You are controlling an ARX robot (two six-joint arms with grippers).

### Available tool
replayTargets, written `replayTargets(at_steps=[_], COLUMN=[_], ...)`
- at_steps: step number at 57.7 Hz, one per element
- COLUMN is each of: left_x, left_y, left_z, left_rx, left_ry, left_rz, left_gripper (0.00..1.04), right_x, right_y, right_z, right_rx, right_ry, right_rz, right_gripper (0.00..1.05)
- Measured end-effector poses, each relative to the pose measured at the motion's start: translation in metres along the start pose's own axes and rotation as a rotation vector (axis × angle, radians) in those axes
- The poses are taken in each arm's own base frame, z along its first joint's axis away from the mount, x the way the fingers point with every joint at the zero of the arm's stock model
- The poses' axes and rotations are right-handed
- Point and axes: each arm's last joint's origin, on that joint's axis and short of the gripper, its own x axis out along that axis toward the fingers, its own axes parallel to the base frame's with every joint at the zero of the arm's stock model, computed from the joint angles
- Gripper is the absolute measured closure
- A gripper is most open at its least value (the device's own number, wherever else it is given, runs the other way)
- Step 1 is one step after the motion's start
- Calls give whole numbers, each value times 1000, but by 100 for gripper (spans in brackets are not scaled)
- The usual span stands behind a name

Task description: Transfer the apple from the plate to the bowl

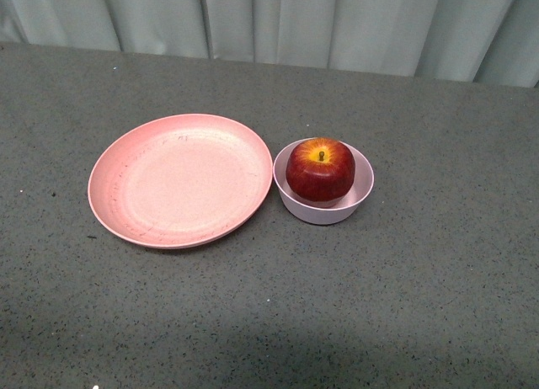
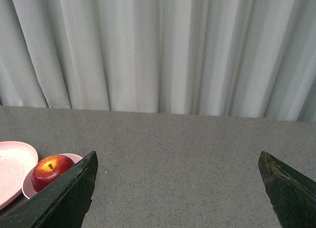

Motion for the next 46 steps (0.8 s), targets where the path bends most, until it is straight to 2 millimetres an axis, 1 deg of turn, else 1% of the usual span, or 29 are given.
replayTargets(at_steps=[33,44,46], left_x=[-16,-20,-23], left_y=[0,0,0], left_z=[2,1,-1], left_rx=[0,0,0], left_ry=[-6,-5,13], left_rz=[0,0,0], left_gripper=[101,101,101], right_x=[0,0,0], right_y=[0,0,0], right_z=[0,0,0], right_rx=[0,0,0], right_ry=[0,0,0], right_rz=[0,0,0], right_gripper=[9,9,9])
